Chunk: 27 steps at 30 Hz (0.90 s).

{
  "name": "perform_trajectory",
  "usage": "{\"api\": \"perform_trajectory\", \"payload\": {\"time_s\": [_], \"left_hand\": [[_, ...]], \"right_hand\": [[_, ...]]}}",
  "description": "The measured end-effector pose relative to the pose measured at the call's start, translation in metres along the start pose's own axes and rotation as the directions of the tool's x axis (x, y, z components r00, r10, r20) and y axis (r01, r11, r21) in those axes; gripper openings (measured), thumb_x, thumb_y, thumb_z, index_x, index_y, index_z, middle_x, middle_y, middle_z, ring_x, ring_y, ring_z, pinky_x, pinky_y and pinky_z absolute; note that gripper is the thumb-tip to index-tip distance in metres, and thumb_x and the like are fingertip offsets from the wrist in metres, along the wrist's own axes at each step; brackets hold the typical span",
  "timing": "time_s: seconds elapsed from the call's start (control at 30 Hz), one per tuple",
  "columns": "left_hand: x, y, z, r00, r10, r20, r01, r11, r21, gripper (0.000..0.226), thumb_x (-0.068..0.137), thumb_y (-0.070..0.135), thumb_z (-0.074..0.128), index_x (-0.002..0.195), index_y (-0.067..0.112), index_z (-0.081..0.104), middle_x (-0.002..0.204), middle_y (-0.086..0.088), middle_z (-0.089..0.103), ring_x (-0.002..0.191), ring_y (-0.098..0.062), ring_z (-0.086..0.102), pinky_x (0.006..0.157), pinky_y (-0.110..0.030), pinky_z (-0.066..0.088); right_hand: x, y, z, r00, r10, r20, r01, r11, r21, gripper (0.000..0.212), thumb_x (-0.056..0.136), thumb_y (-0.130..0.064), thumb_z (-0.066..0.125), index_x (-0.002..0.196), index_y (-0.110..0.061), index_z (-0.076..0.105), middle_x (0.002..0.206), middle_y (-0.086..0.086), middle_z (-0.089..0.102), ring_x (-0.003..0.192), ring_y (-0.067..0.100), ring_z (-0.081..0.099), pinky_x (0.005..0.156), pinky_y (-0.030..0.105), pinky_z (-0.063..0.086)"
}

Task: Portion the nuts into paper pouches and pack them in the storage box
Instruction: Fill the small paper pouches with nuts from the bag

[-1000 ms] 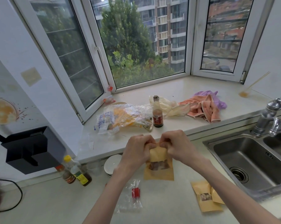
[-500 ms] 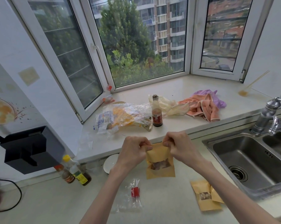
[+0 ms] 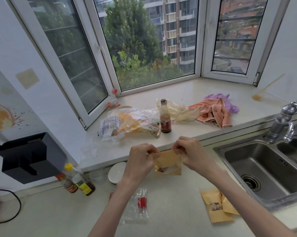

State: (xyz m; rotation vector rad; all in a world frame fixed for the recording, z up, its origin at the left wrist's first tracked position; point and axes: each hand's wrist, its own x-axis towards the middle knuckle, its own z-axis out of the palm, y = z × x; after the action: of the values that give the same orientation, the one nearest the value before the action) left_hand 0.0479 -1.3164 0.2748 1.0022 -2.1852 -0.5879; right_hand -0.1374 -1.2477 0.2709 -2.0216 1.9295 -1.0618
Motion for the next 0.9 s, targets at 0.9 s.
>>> {"api": "perform_trajectory", "payload": {"time_s": [0.9], "left_hand": [[-0.030, -0.005, 0.045, 0.985, -0.087, 0.150, 0.083, 0.996, 0.033, 0.011, 0.073, 0.035, 0.070, 0.076, 0.024, 0.074, 0.073, 0.009, 0.069, 0.071, -0.015, 0.063, 0.064, -0.040, 0.051]], "right_hand": [[-0.028, 0.006, 0.025, 0.993, -0.008, 0.114, 0.010, 1.000, -0.016, 0.010, 0.078, -0.001, 0.058, 0.080, -0.006, 0.067, 0.083, 0.006, 0.064, 0.078, 0.020, 0.056, 0.069, 0.029, 0.045]]}}
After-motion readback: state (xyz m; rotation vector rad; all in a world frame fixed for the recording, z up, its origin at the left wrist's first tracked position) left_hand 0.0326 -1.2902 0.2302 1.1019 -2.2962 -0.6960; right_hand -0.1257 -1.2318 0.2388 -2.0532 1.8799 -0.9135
